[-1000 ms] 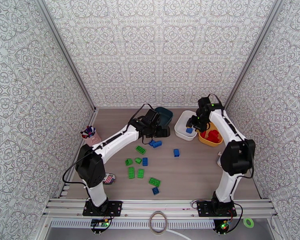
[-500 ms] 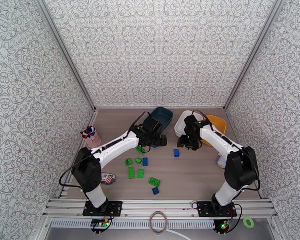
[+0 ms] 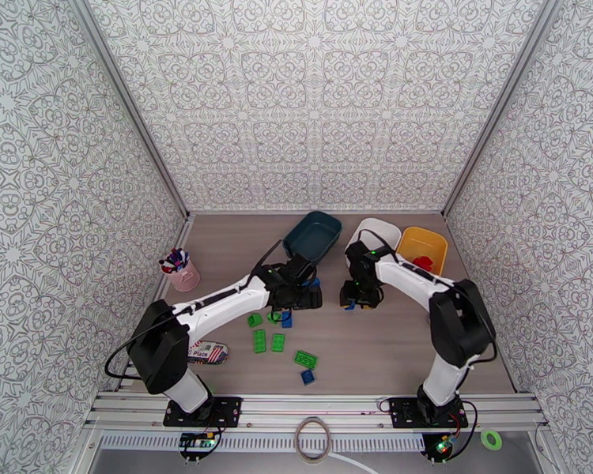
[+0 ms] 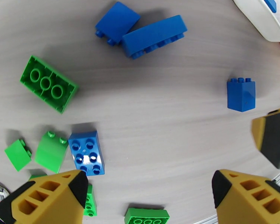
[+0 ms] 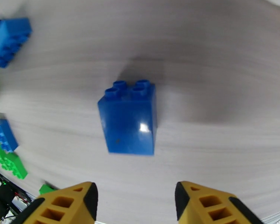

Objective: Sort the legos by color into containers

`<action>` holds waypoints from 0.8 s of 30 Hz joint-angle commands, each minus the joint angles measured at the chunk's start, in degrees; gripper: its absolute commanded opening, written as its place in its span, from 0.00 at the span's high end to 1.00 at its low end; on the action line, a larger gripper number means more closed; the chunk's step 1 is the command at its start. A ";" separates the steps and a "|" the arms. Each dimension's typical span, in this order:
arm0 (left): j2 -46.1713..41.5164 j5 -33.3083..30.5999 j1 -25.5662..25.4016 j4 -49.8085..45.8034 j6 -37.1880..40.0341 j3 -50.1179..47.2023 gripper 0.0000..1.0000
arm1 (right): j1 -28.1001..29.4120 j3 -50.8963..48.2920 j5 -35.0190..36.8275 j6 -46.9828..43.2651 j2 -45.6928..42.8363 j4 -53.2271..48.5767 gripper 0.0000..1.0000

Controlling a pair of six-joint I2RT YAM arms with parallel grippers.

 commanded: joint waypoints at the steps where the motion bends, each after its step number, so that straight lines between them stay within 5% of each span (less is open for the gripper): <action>1: -1.75 -1.19 -0.33 1.75 -1.88 -1.03 0.07 | 0.54 3.57 2.79 0.03 2.47 -1.30 0.41; 10: -1.77 -1.37 -0.23 1.83 -2.10 -1.36 0.07 | 0.76 8.22 4.58 -0.39 8.07 -3.21 0.43; 24: 0.88 1.54 0.73 3.02 1.02 1.26 0.08 | 0.60 11.37 4.93 0.99 5.63 -4.42 0.70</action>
